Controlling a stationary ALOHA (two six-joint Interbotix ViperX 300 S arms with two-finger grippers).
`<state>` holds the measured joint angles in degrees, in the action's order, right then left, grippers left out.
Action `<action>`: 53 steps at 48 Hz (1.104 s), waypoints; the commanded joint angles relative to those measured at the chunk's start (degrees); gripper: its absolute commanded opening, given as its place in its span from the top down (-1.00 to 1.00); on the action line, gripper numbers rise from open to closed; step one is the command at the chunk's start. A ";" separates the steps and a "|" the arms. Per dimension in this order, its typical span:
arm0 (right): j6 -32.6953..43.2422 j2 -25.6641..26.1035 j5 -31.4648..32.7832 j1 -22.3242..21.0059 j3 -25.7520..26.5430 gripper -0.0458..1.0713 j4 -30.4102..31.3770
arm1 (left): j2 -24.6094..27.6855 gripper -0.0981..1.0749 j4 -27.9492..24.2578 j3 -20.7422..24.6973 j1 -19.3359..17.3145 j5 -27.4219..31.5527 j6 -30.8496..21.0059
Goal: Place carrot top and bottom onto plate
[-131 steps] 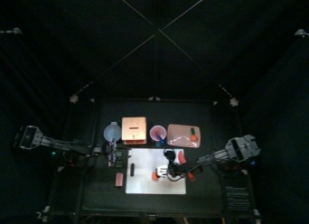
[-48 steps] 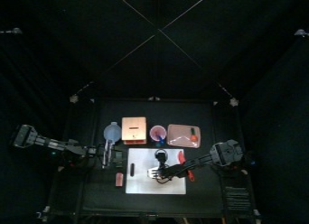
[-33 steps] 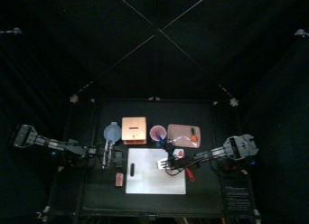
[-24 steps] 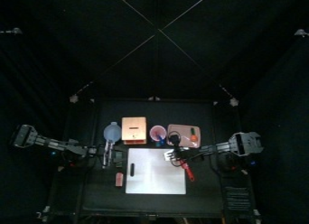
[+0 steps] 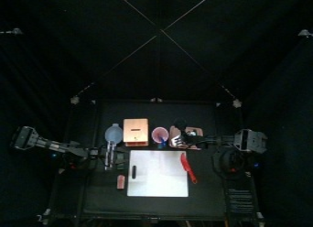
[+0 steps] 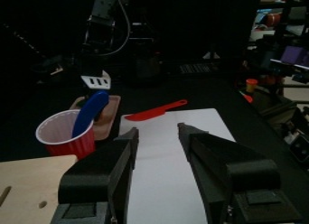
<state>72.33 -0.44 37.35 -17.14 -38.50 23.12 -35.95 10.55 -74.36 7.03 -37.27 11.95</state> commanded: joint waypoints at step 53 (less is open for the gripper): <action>-0.79 29.88 -21.88 18.54 -11.25 -0.94 29.09 | 0.18 -0.53 3.52 4.39 -0.18 -0.26 -0.18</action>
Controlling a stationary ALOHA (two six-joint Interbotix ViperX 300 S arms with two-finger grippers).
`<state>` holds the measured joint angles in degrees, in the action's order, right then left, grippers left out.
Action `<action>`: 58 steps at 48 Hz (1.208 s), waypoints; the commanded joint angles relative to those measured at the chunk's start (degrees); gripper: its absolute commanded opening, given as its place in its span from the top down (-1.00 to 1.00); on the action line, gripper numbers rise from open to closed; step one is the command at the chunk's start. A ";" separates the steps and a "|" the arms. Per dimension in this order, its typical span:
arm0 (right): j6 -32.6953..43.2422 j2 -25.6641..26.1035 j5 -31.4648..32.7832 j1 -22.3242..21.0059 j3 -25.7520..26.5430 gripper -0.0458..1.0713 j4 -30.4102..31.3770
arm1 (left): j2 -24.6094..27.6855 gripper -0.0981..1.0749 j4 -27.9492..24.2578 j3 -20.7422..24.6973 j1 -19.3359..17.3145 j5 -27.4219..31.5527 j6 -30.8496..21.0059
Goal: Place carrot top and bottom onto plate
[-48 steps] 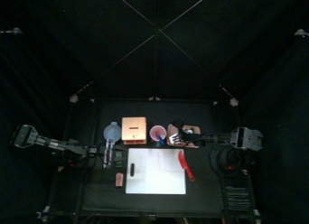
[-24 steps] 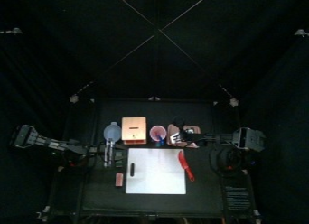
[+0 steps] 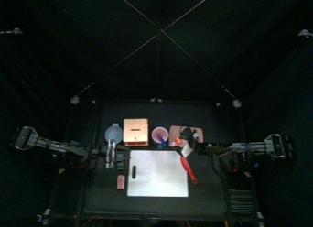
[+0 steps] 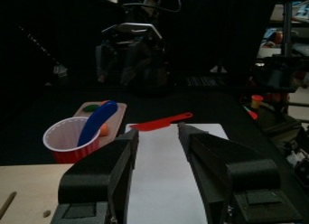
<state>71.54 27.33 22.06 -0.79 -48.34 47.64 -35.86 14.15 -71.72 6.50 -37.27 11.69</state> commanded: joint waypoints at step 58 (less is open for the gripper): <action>0.09 2.99 -23.47 2.64 -4.75 -0.94 6.42 | 4.22 -0.53 2.11 3.08 1.41 -0.26 0.26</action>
<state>71.54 29.62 -1.05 1.93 -53.61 54.05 -32.17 16.35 -69.96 8.00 -37.18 11.87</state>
